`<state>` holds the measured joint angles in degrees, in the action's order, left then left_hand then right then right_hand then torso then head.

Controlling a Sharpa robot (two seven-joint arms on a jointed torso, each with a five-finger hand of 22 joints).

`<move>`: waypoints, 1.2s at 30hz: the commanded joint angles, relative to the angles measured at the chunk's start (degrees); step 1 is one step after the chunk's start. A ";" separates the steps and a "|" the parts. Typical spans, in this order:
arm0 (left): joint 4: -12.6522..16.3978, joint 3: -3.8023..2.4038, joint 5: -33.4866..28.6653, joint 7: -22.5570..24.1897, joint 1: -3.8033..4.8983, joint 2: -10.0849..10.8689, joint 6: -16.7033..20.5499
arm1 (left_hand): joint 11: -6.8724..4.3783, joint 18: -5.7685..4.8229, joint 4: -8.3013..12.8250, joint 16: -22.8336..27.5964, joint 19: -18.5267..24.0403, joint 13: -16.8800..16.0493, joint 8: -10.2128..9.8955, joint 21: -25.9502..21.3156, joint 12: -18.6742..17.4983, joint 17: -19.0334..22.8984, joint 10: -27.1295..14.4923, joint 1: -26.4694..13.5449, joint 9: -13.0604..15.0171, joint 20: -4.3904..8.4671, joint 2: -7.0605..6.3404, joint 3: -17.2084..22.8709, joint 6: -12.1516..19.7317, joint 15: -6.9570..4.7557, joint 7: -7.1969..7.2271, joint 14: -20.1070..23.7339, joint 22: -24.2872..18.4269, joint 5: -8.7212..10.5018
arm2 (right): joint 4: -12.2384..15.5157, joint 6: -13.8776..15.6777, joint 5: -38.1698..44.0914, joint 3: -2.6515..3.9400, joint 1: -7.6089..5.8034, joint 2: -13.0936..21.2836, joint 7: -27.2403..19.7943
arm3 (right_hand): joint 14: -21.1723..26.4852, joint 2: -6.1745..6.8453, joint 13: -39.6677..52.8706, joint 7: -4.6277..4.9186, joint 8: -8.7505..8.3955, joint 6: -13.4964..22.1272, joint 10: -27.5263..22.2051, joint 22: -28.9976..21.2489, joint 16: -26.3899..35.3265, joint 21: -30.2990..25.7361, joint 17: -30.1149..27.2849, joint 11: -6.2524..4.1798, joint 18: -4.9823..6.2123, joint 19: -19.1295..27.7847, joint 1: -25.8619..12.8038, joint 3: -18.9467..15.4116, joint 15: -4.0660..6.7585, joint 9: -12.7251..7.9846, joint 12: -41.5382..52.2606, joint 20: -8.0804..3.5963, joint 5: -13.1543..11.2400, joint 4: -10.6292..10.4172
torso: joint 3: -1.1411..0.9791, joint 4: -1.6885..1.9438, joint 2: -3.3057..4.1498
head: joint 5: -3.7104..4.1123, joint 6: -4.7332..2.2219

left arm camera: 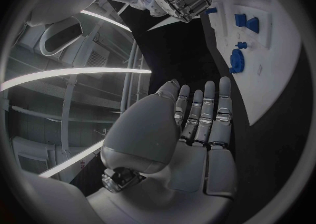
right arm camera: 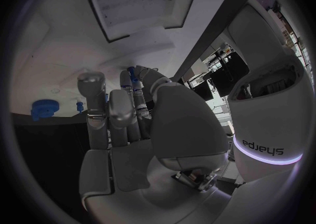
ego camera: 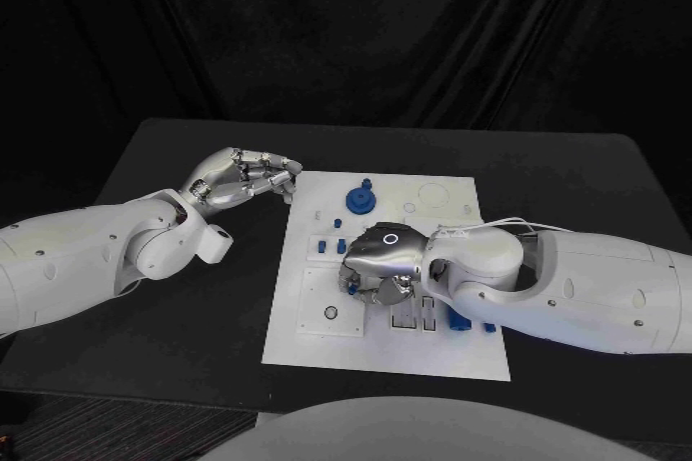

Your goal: Assemble the parts on the task board

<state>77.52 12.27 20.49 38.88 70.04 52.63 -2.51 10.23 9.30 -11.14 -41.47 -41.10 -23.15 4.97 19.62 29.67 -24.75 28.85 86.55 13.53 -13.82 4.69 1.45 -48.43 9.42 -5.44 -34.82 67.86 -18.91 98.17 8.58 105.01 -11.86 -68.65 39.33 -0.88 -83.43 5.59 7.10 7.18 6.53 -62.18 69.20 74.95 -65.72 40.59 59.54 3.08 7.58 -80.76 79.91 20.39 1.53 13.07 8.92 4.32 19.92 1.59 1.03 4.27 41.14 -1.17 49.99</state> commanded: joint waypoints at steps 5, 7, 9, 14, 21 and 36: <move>-0.06 -0.05 -0.51 1.36 -0.11 -0.09 -0.79 | -0.03 -0.50 0.28 0.29 0.15 0.05 0.04 -0.39 0.31 0.05 -0.46 -0.02 -0.07 -0.11 0.31 0.02 0.46 -0.06 -0.02 0.28 0.05 -0.40 | 0.08 -0.82 0.48 0.00 0.23 0.19 0.89 | 0.24 0.39 0.07 0.04 -0.28 0.40 0.09 5.42 0.26 -0.33 -0.21 0.39 -0.35 0.48 -0.16 0.29 -0.34 -0.08 -0.37 0.04 -0.33 -0.03 | -0.02 -0.01 0.00 | -0.03 0.01; -0.10 -0.05 -0.51 1.25 -0.12 -0.12 -0.82 | -0.03 -0.50 0.28 0.29 0.15 0.05 0.04 -0.39 0.31 0.05 -0.46 -0.02 -0.07 -0.11 0.31 0.02 0.46 -0.06 -0.02 0.28 0.05 -0.40 | 0.07 -0.76 0.48 0.00 0.24 0.19 0.89 | 0.24 0.39 0.07 0.04 -0.28 0.40 0.09 5.42 0.26 -0.33 -0.21 0.39 -0.35 0.48 -0.16 0.29 -0.34 -0.08 -0.37 0.04 -0.33 -0.03 | -0.02 -0.02 0.00 | -0.02 0.01; -0.14 -0.05 -0.51 1.14 -0.12 -0.15 -0.88 | -0.03 -0.50 0.28 0.29 0.15 0.05 0.04 -0.40 0.32 0.05 -0.47 -0.02 -0.07 -0.11 0.32 0.03 0.46 -0.06 -0.03 0.28 0.05 -0.40 | 0.04 -0.76 0.48 0.00 0.24 0.17 0.93 | 0.36 0.42 0.06 0.10 -0.43 0.55 -0.01 5.37 0.33 -0.54 -0.32 0.45 -0.32 0.62 -0.32 0.26 -0.39 -0.13 -0.45 0.09 -0.44 -0.12 | -0.02 0.00 0.01 | 0.02 0.01; -0.17 -0.05 -0.51 0.89 -0.14 -0.22 -1.01 | 0.00 -0.51 0.29 0.29 0.18 0.09 0.04 -0.44 0.34 0.08 -0.54 0.00 -0.08 -0.12 0.43 0.09 0.50 -0.05 -0.06 0.32 0.07 -0.46 | -0.09 -1.78 0.48 0.00 0.25 0.15 1.94 | 1.30 0.91 -0.38 1.17 -2.37 3.49 -2.60 4.91 1.03 -2.46 -1.26 1.42 -0.17 1.67 -1.59 0.04 -1.33 -0.95 -1.81 0.60 -2.69 -0.90 | -0.03 -0.02 0.02 | 0.01 0.01; -0.23 -0.05 -0.51 0.65 -0.15 -0.21 -1.08 | 0.01 -0.52 0.32 0.29 0.20 0.12 0.04 -0.47 0.37 0.11 -0.60 0.02 -0.09 -0.12 0.50 0.14 0.53 -0.03 -0.08 0.35 0.09 -0.50 | -0.41 -2.05 0.48 0.00 0.25 0.28 2.47 | 5.45 1.95 -2.62 -3.23 -3.08 25.39 -20.47 3.14 3.79 -11.30 -5.30 4.55 1.11 5.90 -2.68 -6.63 -2.80 -6.75 -4.72 2.47 -10.77 -3.22 | -0.03 0.00 0.03 | 0.05 0.01; 0.14 -0.05 -0.52 0.72 -0.17 0.44 -0.86 | 0.03 -0.53 0.36 0.29 0.23 0.16 0.03 -0.51 0.35 0.13 -0.72 0.03 -0.10 -0.13 0.48 0.15 0.59 -0.01 -0.12 0.37 0.10 -0.52 | 2.41 8.54 -3.83 0.01 -2.42 5.94 -1.67 | 7.03 4.22 -2.96 -3.40 -1.39 25.91 -28.08 2.84 3.07 -13.81 -7.09 5.05 1.54 6.77 6.38 -14.69 -2.95 -8.95 2.13 2.81 -12.23 -18.18 | -0.04 0.00 0.01 | 0.15 0.01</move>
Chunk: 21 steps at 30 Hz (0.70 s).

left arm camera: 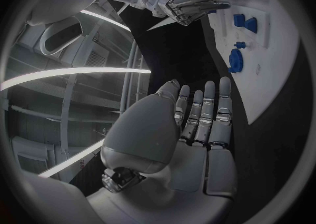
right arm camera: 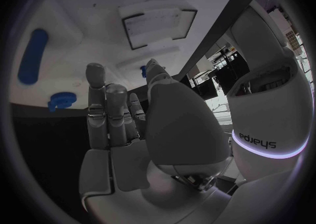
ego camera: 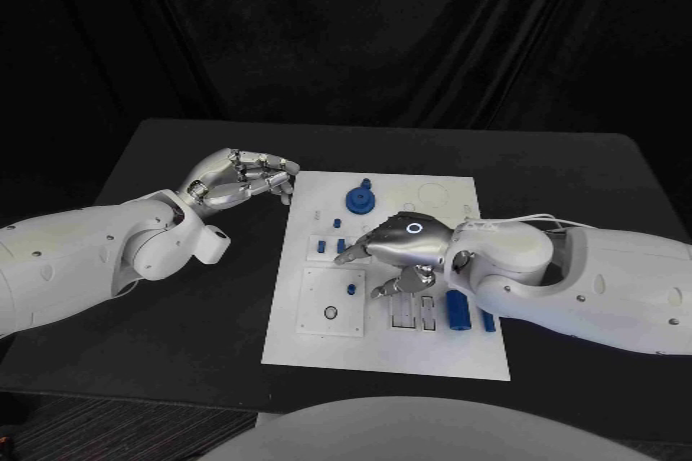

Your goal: Assemble the parts on the task board

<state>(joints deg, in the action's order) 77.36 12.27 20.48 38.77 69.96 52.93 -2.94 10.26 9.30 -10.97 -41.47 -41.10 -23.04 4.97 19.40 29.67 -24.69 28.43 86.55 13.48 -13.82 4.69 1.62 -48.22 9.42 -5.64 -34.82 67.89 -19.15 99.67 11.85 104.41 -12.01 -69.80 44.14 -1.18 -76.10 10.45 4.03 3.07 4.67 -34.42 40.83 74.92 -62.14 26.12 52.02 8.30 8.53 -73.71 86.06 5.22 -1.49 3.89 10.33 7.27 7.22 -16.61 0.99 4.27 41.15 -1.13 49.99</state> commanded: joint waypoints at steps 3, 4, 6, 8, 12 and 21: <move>0.50 -0.05 -0.51 0.78 -0.09 0.37 -0.27 | 0.01 -0.54 0.23 0.28 0.24 0.07 0.03 -0.30 0.35 0.09 -0.35 0.03 -0.05 -0.13 0.44 -0.03 0.40 0.00 0.06 0.39 0.08 -0.29 | 2.61 3.80 -5.95 0.15 -4.74 4.52 0.24 | -2.06 -1.13 0.18 2.26 1.72 -6.94 1.55 3.28 -2.70 2.91 2.63 -0.35 0.30 -1.68 -0.05 0.58 -0.21 0.78 2.27 -0.01 0.54 0.12 | -0.02 0.03 -0.01 | 0.29 0.01; 0.55 -0.05 -0.51 0.77 -0.09 0.43 -0.22 | 0.01 -0.54 0.23 0.28 0.24 0.07 0.03 -0.30 0.35 0.09 -0.35 0.03 -0.05 -0.13 0.44 -0.03 0.40 0.00 0.06 0.39 0.08 -0.29 | 2.96 3.07 -6.31 0.15 -5.46 5.24 0.84 | -2.74 -1.19 0.18 2.50 2.05 -8.37 2.05 3.52 -3.46 4.30 3.41 -0.44 0.11 -2.38 -0.23 0.56 -0.37 0.93 2.68 0.07 0.46 0.13 | -0.01 0.01 -0.02 | 0.34 0.01; 0.69 -0.05 -0.51 0.78 -0.10 0.61 -0.04 | 0.02 -0.54 0.23 0.27 0.24 0.08 0.04 -0.31 0.36 0.09 -0.37 0.03 -0.05 -0.13 0.42 -0.04 0.39 0.00 0.06 0.39 0.09 -0.29 | 4.07 0.45 -7.19 0.15 -7.52 7.63 3.14 | -3.54 -0.79 -0.10 2.85 2.95 -10.71 2.42 3.48 -3.45 4.89 3.03 -0.37 0.06 -3.42 -0.97 0.28 -0.77 1.22 2.88 0.34 -0.18 0.02 | -0.03 -0.06 -0.05 | 0.48 0.01; 0.73 -0.05 -0.51 0.77 -0.10 0.61 0.05 | 0.02 -0.54 0.23 0.27 0.24 0.08 0.04 -0.31 0.36 0.09 -0.37 0.03 -0.05 -0.13 0.42 -0.04 0.39 0.00 0.06 0.39 0.09 -0.29 | 4.79 -1.18 -7.53 0.14 -8.75 9.63 4.96 | -4.26 0.02 -0.35 2.80 3.22 -12.24 2.08 3.45 -3.09 5.68 2.56 -0.31 0.06 -4.29 -1.55 -0.08 -0.73 1.26 2.41 0.39 -0.52 -0.18 | -0.02 -0.08 -0.09 | 0.55 0.01; 0.72 -0.05 -0.51 0.84 -0.10 0.44 0.04 | 0.02 -0.54 0.25 0.26 0.25 0.09 0.06 -0.32 0.38 0.10 -0.39 0.01 -0.05 -0.14 0.38 -0.06 0.38 0.01 0.05 0.39 0.09 -0.29 | 4.92 -3.25 -7.47 0.13 -9.98 12.24 7.32 | -5.42 0.65 -0.36 1.34 2.61 -12.20 2.46 3.61 -3.61 7.13 3.18 -0.43 -0.06 -5.34 -2.10 -0.47 -0.57 0.94 2.22 0.30 -0.77 -0.26 | 0.00 0.03 -0.09 | 0.69 0.01; 0.53 -0.05 -0.50 0.90 -0.12 0.17 -0.22 | 0.03 -0.55 0.26 0.26 0.26 0.10 0.08 -0.34 0.39 0.11 -0.40 0.01 -0.04 -0.14 0.36 -0.07 0.36 0.02 0.05 0.39 0.10 -0.30 | 3.75 -6.37 -5.74 0.11 -8.84 13.78 9.40 | -6.41 1.19 -0.32 1.39 2.01 -13.29 4.15 3.34 -2.36 7.26 1.80 -0.43 -0.11 -6.41 -2.93 -0.96 -0.63 0.59 1.81 0.25 -1.78 -0.34 | 0.19 -0.02 -0.11 | 0.64 0.01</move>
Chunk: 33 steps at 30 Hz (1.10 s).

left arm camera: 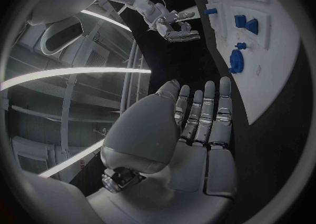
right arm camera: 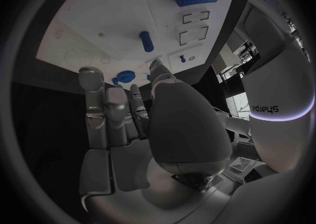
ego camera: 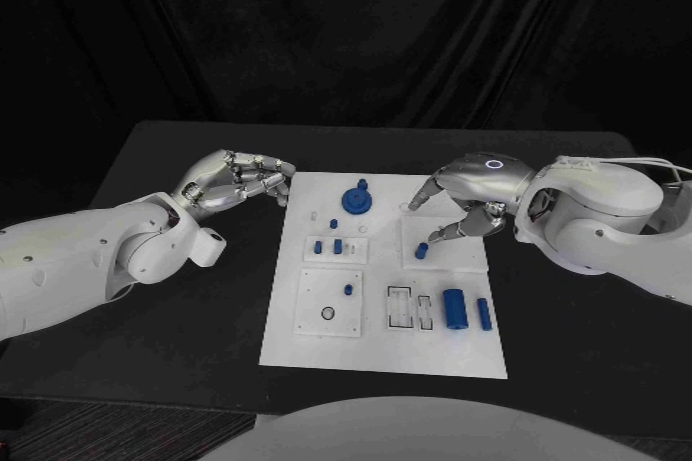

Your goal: Assemble the parts on the task board

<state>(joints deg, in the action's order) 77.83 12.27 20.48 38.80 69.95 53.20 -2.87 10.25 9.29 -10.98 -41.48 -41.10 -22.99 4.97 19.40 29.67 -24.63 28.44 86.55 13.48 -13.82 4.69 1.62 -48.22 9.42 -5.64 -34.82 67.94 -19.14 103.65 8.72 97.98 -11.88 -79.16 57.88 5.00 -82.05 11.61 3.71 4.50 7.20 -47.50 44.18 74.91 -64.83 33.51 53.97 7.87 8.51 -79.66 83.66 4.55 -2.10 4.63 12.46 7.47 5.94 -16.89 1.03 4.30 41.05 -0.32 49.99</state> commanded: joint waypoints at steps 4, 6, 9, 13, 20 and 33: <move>0.02 -0.05 -0.50 0.83 -0.16 -0.13 -0.40 | 0.05 -0.55 0.29 0.25 0.28 0.08 0.10 -0.37 0.42 0.08 -0.44 0.02 -0.04 -0.14 0.41 -0.04 0.34 0.03 0.04 0.41 0.07 -0.33 | -0.68 -3.96 1.11 -0.02 1.55 -0.08 3.28 | -0.86 -1.00 0.03 0.53 -1.07 -0.56 3.57 3.23 0.73 0.10 -0.41 -0.49 -0.11 -0.91 -0.82 0.34 0.31 -0.42 -0.11 -0.19 -1.15 0.10 | -0.02 -0.09 0.17 | -0.20 0.01; 0.03 -0.05 -0.50 0.80 -0.18 -0.11 -0.42 | 0.05 -0.55 0.29 0.25 0.28 0.08 0.10 -0.37 0.42 0.08 -0.44 0.02 -0.04 -0.14 0.41 -0.04 0.34 0.03 0.04 0.41 0.07 -0.33 | -0.75 -4.07 1.19 -0.02 1.91 -0.11 3.15 | -0.97 -1.39 0.02 0.79 -1.26 -0.74 4.80 3.19 0.95 0.10 -0.60 -0.75 -0.11 -1.06 -0.94 0.54 0.53 -0.50 -0.05 -0.36 -1.34 0.19 | -0.13 -0.20 0.19 | -0.32 0.01; 0.03 -0.05 -0.50 0.80 -0.20 -0.09 -0.43 | 0.05 -0.55 0.29 0.25 0.28 0.08 0.10 -0.37 0.42 0.08 -0.44 0.02 -0.04 -0.14 0.41 -0.04 0.34 0.03 0.04 0.41 0.07 -0.33 | -0.77 -4.19 1.24 -0.02 2.26 -0.10 2.89 | -1.15 -1.64 -0.01 1.12 -1.51 -0.96 6.22 3.17 0.99 0.21 -0.51 -1.06 -0.15 -1.21 -1.14 0.64 0.76 -0.58 -0.16 -0.57 -1.64 0.26 | -0.19 -0.15 0.14 | -0.30 0.01; -0.05 -0.05 -0.50 0.80 -0.23 -0.11 -0.45 | 0.05 -0.55 0.29 0.25 0.28 0.08 0.10 -0.37 0.42 0.08 -0.44 0.02 -0.04 -0.14 0.41 -0.04 0.34 0.03 0.04 0.41 0.07 -0.33 | -0.92 -4.29 1.24 -0.02 2.73 -0.22 2.36 | -1.34 -1.74 -0.03 1.36 -1.64 -1.06 6.86 3.21 0.70 0.42 -0.08 -1.18 -0.20 -1.29 -1.17 0.70 0.87 -0.62 -0.29 -0.67 -1.80 0.31 | -0.15 0.11 0.07 | 0.08 0.01; -0.04 -0.05 -0.50 0.85 -0.26 -0.20 -0.56 | 0.07 -0.56 0.30 0.25 0.30 0.10 0.12 -0.40 0.43 0.10 -0.48 0.03 -0.04 -0.14 0.48 0.00 0.34 0.04 0.04 0.43 0.09 -0.36 | -2.39 -3.25 1.24 -0.02 4.09 -1.62 0.59 | -1.60 -3.04 -0.02 1.93 -1.71 -2.35 9.67 3.51 0.64 1.49 0.19 -1.73 -0.41 -1.51 0.28 1.43 1.29 -0.54 -0.87 -1.07 -0.80 1.30 | -0.14 0.10 0.07 | 0.25 0.01; 0.04 -0.05 -0.50 0.67 -0.30 -0.14 -0.85 | 0.08 -0.56 0.35 0.24 0.32 0.14 0.14 -0.43 0.46 0.13 -0.54 0.09 -0.04 -0.15 0.55 0.07 0.35 0.05 0.04 0.46 0.11 -0.40 | -4.45 1.46 1.24 -0.01 5.98 -4.47 -3.38 | -2.04 -5.59 0.05 2.08 -0.81 -7.40 16.56 4.49 -0.22 3.52 1.61 -2.92 -0.73 -2.02 2.73 3.26 2.25 0.09 -1.67 -1.91 4.51 5.18 | -0.04 -0.04 0.17 | -0.07 0.01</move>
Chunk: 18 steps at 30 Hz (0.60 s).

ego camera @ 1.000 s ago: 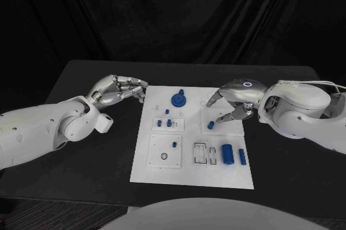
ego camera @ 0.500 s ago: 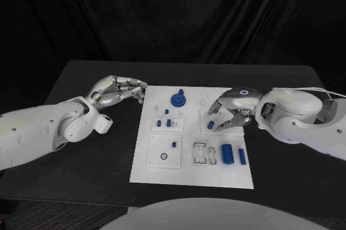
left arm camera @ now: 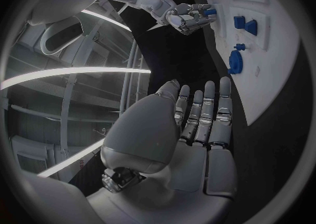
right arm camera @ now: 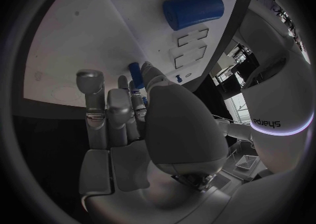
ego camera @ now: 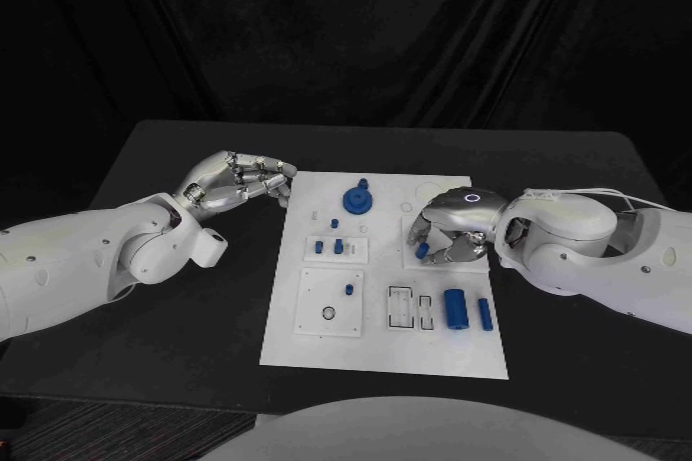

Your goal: Assemble the parts on the task board

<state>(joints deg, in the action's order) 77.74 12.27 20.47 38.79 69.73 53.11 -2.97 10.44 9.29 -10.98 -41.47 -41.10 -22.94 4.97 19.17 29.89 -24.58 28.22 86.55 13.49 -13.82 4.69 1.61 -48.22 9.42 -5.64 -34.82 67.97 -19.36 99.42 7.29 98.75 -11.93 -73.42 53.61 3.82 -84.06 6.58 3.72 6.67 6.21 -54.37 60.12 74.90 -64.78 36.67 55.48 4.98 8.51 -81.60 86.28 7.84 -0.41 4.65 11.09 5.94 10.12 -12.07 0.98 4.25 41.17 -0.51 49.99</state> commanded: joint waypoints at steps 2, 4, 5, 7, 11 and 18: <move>0.12 -0.05 -0.49 0.64 -0.08 -0.09 -0.81 | -0.10 -0.56 0.36 0.24 0.32 0.10 0.14 -0.20 0.24 0.08 -0.33 0.09 -0.04 -0.15 0.55 0.07 0.35 0.05 0.04 0.46 0.08 -0.19 | -0.35 3.35 0.47 0.03 0.29 -0.36 -2.54 | -0.05 -0.70 0.03 -0.02 0.39 -1.32 1.51 4.55 -0.25 0.32 0.12 -0.18 -0.73 -0.07 0.17 0.27 0.71 0.23 -0.45 -0.47 0.33 0.46 | -0.05 0.09 0.08 | 0.20 0.01; 0.08 -0.05 -0.49 0.58 -0.08 -0.15 -0.91 | -0.08 -0.57 0.41 0.23 0.34 0.13 0.16 -0.24 0.28 0.11 -0.36 0.14 -0.04 -0.15 0.64 0.14 0.35 0.05 0.04 0.48 0.10 -0.23 | -0.43 3.91 0.47 0.03 0.34 -0.47 -2.88 | -0.05 -0.90 0.00 0.01 0.89 -2.81 2.70 4.62 -0.18 0.37 0.11 -0.42 -0.73 -0.08 0.41 0.83 0.89 0.59 -0.76 -0.64 0.42 0.61 | -0.11 0.19 0.16 | 0.32 0.01; 0.06 -0.05 -0.49 0.53 -0.09 -0.18 -0.97 | -0.08 -0.57 0.41 0.23 0.34 0.13 0.16 -0.24 0.28 0.11 -0.36 0.14 -0.04 -0.15 0.64 0.14 0.35 0.05 0.04 0.48 0.10 -0.23 | -0.46 4.16 0.47 0.03 0.36 -0.50 -3.06 | -0.02 -1.06 0.04 -0.06 1.20 -3.63 3.57 4.64 -0.08 0.37 0.01 -0.63 -0.72 -0.07 0.71 1.24 1.06 0.83 -0.77 -0.75 0.59 0.76 | -0.12 0.22 0.15 | 0.35 0.01; 0.02 -0.05 -0.49 0.43 -0.09 -0.23 -1.07 | -0.07 -0.57 0.41 0.23 0.35 0.13 0.17 -0.24 0.29 0.11 -0.36 0.14 -0.04 -0.15 0.65 0.15 0.34 0.06 0.03 0.49 0.11 -0.24 | -0.44 4.57 0.47 0.03 0.39 -0.50 -3.26 | 0.12 -1.17 0.07 -0.18 1.74 -5.07 5.16 4.60 0.37 -0.04 -0.47 -1.05 -0.65 0.03 1.08 1.91 1.35 1.30 -0.84 -0.99 0.76 0.95 | -0.12 0.25 0.15 | 0.31 0.01; -0.01 -0.05 -0.49 0.20 -0.11 -0.24 -1.29 | -0.02 -0.58 0.48 0.21 0.38 0.17 0.26 -0.30 0.39 0.15 -0.31 0.21 -0.01 -0.14 0.78 0.25 0.24 0.06 -0.03 0.52 0.15 -0.30 | -0.10 5.03 0.45 0.04 0.41 -0.18 -3.35 | 0.31 -1.52 0.22 -0.66 4.38 -10.70 9.45 4.53 1.31 -0.60 -1.34 -2.25 -0.55 0.13 3.03 3.85 2.33 3.19 -0.71 -1.84 1.82 2.55 | -0.04 0.14 0.06 | 0.02 0.01; 0.00 -0.05 -0.49 -0.17 -0.16 -0.12 -1.47 | 0.14 -0.61 0.86 0.22 0.45 0.30 0.47 -0.40 0.64 0.28 -0.17 0.51 0.05 -0.14 0.85 0.48 0.04 0.10 -0.15 0.66 0.28 -0.57 | 2.96 5.37 0.20 0.05 -0.72 2.05 -2.36 | 0.32 -1.30 0.20 -0.74 4.21 -11.00 11.64 4.55 1.92 -0.81 -1.79 -2.74 -0.58 0.20 3.83 5.72 2.71 3.88 -1.38 -2.34 0.68 3.94 | 0.01 0.01 -0.06 | -0.24 0.01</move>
<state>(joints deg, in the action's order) 77.65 12.27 20.47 38.45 69.66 53.04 -3.51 10.44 9.29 -10.42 -41.47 -41.10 -22.71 5.22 19.14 30.17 -24.37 28.22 86.86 13.49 -13.82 5.00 2.17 -48.22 9.57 -5.64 -34.67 68.17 -19.72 101.66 11.23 98.79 -11.93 -73.69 55.41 1.34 -83.83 5.50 3.73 5.93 10.49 -65.09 69.67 74.94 -63.03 36.09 53.77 3.71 8.50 -81.39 89.23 13.19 1.88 8.48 9.70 3.88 10.77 -8.19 0.94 4.31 41.19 -0.80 49.99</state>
